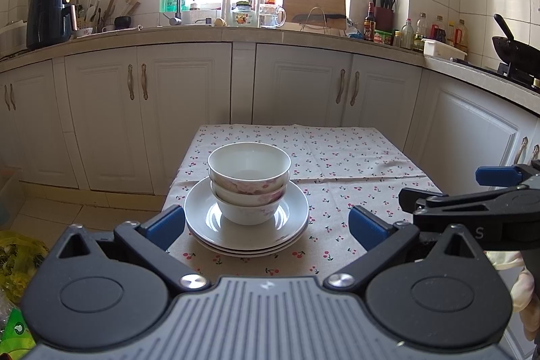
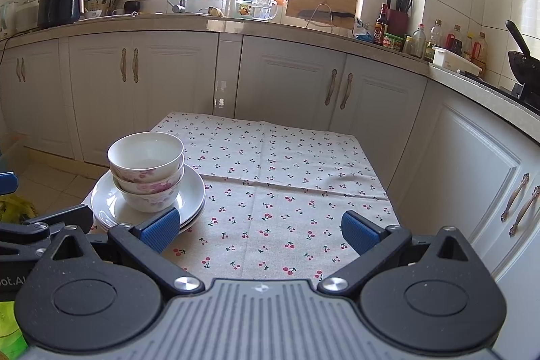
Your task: Organize plates and bowls
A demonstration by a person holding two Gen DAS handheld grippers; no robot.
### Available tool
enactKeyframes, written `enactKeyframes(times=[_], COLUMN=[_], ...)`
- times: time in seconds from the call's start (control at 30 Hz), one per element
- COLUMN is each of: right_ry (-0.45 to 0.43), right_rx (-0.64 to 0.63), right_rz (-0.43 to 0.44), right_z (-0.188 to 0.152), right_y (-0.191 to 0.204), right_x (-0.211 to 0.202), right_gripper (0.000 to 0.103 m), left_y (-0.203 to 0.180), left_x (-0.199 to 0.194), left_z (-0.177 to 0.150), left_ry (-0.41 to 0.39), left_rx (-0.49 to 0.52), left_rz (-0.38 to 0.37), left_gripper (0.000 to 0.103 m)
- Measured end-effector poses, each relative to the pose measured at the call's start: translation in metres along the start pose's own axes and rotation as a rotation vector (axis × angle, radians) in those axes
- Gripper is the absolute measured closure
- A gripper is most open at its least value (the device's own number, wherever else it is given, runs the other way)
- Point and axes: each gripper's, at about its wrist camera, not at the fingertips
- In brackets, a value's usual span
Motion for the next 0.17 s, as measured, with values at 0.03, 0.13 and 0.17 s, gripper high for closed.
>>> enactKeyframes(times=[0.03, 0.13, 0.17], right_ry=[0.0, -0.001, -0.001], right_rx=[-0.001, -0.001, -0.001], right_rz=[0.0, -0.002, -0.001], right_z=[0.0002, 0.0002, 0.0002], right_y=[0.0002, 0.0007, 0.0007], right_x=[0.0, -0.0003, -0.0003], right_gripper=[0.0, 0.0, 0.0], left_y=[0.0, 0.0002, 0.0001], left_x=[0.0, 0.0, 0.0], left_z=[0.0001, -0.0005, -0.0005], left_ry=[0.0, -0.001, -0.001], left_rx=[-0.001, -0.002, -0.002], left_rz=[-0.001, -0.001, -0.001], left_gripper=[0.001, 0.001, 0.001])
Point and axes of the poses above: each gripper's, at about its wrist camera, not at the fingertips, and x roughly the way its jaws point, y to its left, z to its top, and after that the axes turned 13 degrees about -x, right-handed
